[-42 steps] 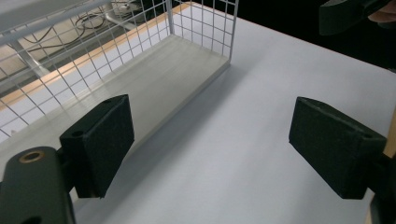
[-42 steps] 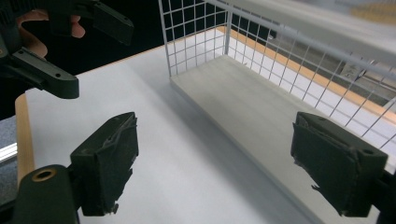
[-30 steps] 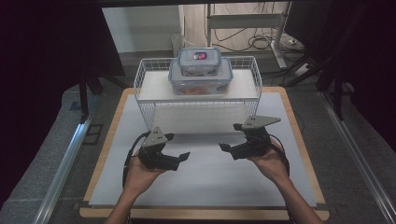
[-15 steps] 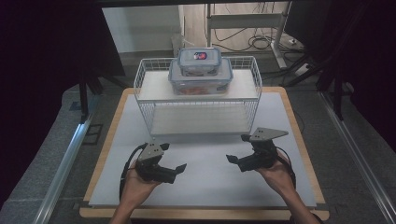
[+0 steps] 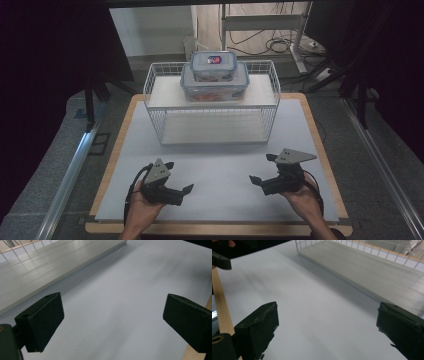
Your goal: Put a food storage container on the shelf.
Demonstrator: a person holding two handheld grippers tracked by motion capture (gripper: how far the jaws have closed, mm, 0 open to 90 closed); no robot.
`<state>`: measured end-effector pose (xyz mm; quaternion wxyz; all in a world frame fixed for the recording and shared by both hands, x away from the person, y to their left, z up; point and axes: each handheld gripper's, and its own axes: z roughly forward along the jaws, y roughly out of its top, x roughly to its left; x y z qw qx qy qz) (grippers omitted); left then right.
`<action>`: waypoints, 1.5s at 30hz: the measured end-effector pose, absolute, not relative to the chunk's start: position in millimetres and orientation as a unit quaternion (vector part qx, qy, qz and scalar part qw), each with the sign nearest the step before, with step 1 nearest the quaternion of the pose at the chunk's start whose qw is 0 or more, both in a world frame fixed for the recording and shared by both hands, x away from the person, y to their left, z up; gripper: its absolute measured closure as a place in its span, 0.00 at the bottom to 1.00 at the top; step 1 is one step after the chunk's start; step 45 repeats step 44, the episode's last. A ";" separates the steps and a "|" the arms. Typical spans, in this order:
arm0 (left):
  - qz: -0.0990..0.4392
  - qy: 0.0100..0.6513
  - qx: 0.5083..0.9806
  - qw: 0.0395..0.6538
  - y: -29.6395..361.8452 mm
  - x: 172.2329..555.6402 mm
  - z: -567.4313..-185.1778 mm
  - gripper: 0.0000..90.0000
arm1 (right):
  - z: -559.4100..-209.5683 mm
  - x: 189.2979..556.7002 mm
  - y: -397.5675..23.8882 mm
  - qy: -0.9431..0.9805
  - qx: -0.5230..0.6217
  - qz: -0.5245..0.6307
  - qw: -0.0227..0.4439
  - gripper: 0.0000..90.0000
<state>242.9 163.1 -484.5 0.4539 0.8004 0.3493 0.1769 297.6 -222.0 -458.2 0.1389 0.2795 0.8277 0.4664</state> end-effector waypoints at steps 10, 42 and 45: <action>0.190 0.367 0.798 0.438 176.1 231.0 -496.9 0.03 | -472.7 289.4 -239.6 0.832 0.295 0.443 0.156 0.04; 0.187 0.391 0.827 0.359 180.2 220.9 -525.9 0.02 | -508.5 269.8 -249.8 0.855 0.327 0.382 0.129 0.04; 0.186 0.389 0.829 0.357 179.8 221.4 -525.6 0.02 | -509.2 270.1 -249.4 0.856 0.327 0.381 0.128 0.04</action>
